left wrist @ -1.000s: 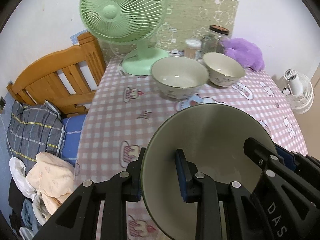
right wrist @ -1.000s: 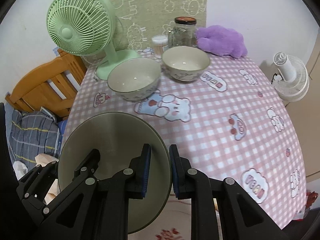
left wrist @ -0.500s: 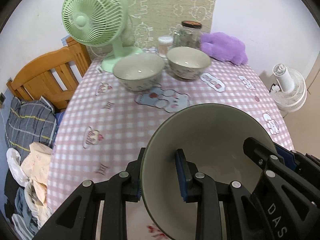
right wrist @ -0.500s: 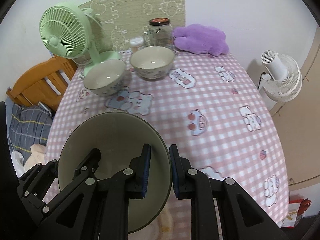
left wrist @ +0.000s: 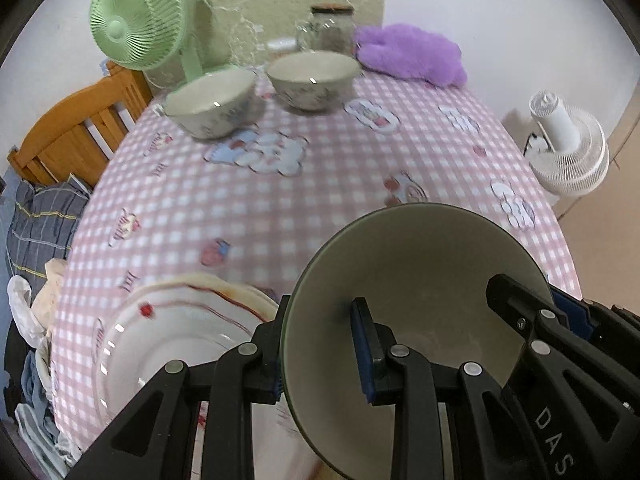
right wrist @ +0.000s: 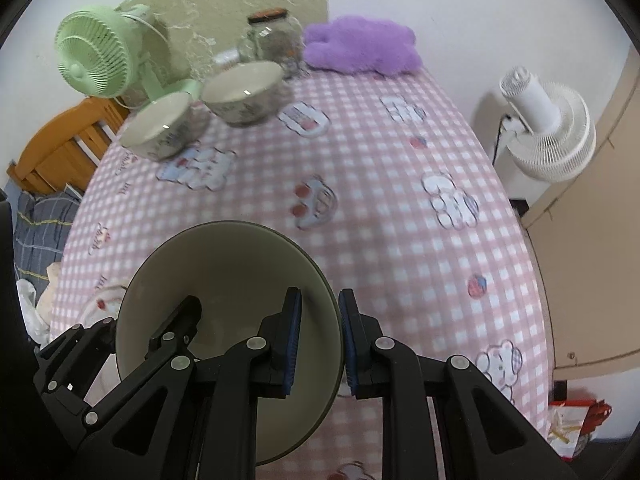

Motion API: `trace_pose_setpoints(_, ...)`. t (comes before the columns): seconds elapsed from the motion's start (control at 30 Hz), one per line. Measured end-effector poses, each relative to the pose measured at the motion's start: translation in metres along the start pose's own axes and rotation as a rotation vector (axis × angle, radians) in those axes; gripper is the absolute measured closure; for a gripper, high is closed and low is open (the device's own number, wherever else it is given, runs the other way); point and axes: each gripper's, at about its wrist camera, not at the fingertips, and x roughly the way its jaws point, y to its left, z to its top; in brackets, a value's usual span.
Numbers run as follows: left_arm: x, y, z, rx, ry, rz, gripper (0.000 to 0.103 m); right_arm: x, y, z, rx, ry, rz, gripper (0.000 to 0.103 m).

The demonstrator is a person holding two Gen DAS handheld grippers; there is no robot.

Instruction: Organize plates and bowls

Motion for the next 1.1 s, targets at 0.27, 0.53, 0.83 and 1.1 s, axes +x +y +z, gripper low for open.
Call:
trace_pose_setpoints(0.27, 0.015, -0.032, -0.024, 0.008, 0.068, -0.001, 0.077, 0.017, -0.034, -0.022, 0.02, 0.07, -0.004, 0.08)
trace_pose_setpoints(0.53, 0.018, -0.04, -0.034, -0.024, 0.084, 0.03, 0.077, 0.026, -0.047, -0.032, 0.024, 0.099, 0.019, 0.08)
trace_pose_setpoints(0.83, 0.021, -0.04, -0.037, -0.06, 0.104, 0.037, 0.067, 0.026, -0.048, -0.034, 0.003, 0.095, 0.051, 0.078)
trace_pose_setpoints(1.1, 0.013, -0.044, -0.033, -0.024, 0.094, -0.005, 0.036, 0.025, -0.048, -0.03, 0.021, 0.086, 0.029, 0.048)
